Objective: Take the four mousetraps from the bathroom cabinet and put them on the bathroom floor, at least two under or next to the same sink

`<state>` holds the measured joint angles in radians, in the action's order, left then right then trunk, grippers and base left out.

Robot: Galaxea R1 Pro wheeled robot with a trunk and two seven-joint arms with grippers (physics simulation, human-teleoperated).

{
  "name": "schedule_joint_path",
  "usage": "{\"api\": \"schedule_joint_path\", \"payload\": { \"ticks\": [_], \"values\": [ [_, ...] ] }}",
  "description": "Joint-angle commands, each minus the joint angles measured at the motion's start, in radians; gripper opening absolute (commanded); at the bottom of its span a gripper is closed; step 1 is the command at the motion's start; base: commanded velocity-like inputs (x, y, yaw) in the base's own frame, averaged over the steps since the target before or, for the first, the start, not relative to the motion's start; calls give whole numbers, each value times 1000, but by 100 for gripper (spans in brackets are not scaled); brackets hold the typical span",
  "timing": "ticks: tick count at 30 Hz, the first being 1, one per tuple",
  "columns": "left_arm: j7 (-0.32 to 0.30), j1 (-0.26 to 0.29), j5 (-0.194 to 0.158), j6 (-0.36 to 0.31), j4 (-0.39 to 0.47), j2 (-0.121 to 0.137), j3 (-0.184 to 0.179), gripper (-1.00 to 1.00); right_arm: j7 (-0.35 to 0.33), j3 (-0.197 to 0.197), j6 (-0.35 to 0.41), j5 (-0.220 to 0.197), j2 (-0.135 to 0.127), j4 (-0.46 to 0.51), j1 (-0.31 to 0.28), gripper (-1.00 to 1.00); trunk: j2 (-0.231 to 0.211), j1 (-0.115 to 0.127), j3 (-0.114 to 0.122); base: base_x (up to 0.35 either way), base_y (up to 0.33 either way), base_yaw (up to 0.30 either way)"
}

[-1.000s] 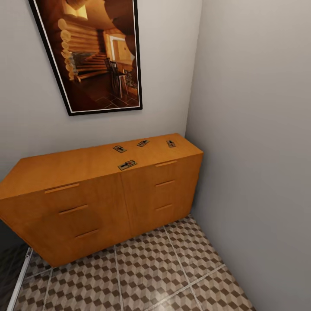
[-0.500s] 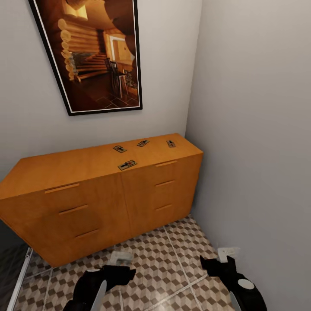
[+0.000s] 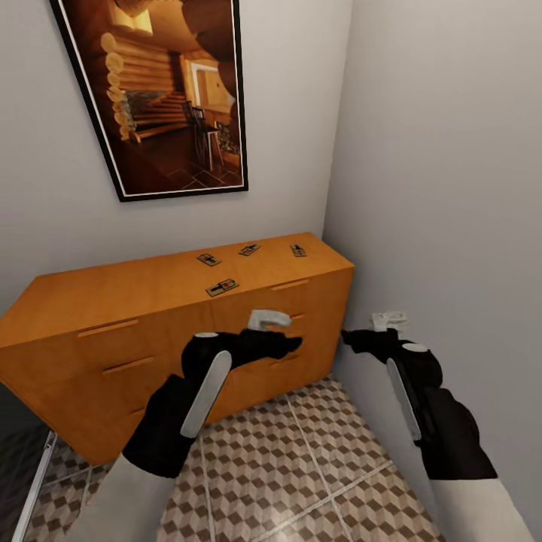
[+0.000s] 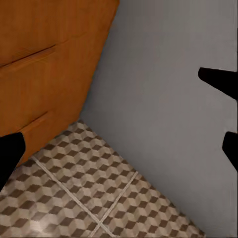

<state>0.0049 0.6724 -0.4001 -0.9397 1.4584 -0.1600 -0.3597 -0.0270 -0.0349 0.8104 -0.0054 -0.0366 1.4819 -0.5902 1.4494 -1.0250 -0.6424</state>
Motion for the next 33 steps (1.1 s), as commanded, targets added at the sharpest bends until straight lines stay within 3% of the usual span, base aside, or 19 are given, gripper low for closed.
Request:
{"api": "schedule_joint_path", "payload": {
  "ticks": [1, 4, 5, 8, 10, 14, 16, 20, 25, 33],
  "values": [
    [4, 152, -105, -45, 0, 0, -2, 100, -4, 1, 87, -1, -1, 0, -122, 100, 1, 0, -1, 0, 0, 0],
    [19, 248, -168, -62, -4, 1, 4, 100, -4, 2, 132, -2, 0, -2, -210, 100, 1, 0, -1, 0, 0, 0],
    [43, 305, -196, -68, -6, 1, 18, 100, -3, 2, 151, -3, 1, -6, -265, 100, 1, 0, -1, 0, 0, 0],
    [95, 379, -223, -74, -9, 10, 49, 100, -1, 2, 168, -4, 1, -17, -340, 100, 1, 0, -1, 0, 0, 0],
    [167, 447, -240, -78, -21, 45, 91, 100, 2, 3, 179, -4, 1, -32, -416, 100, 1, 0, -1, 0, 0, 0],
    [230, 480, -244, -79, -26, 79, 140, 100, 4, 4, 184, 0, -3, -37, -461, 100, 1, 0, -1, 0, 0, 0],
    [279, 495, -243, -79, -28, 100, 195, 100, 10, 3, 182, 4, -3, -41, -478, 100, 1, 0, -1, 0, 0, 0],
    [351, 528, -246, -79, -33, 111, 222, 100, 40, -1, 181, 6, 2, -41, -495, 100, 1, 0, -1, 0, 0, 0],
    [418, 556, -246, -79, -49, 118, 231, 100, 65, -4, 185, 0, 12, -59, -509, 100, 1, 0, -1, 0, 0, 0],
    [528, 538, -242, -79, -89, 135, 228, 100, 71, -4, 178, 5, 14, -66, -507, 100, 1, 0, -1, 0, 0, 0]
  ]
}}
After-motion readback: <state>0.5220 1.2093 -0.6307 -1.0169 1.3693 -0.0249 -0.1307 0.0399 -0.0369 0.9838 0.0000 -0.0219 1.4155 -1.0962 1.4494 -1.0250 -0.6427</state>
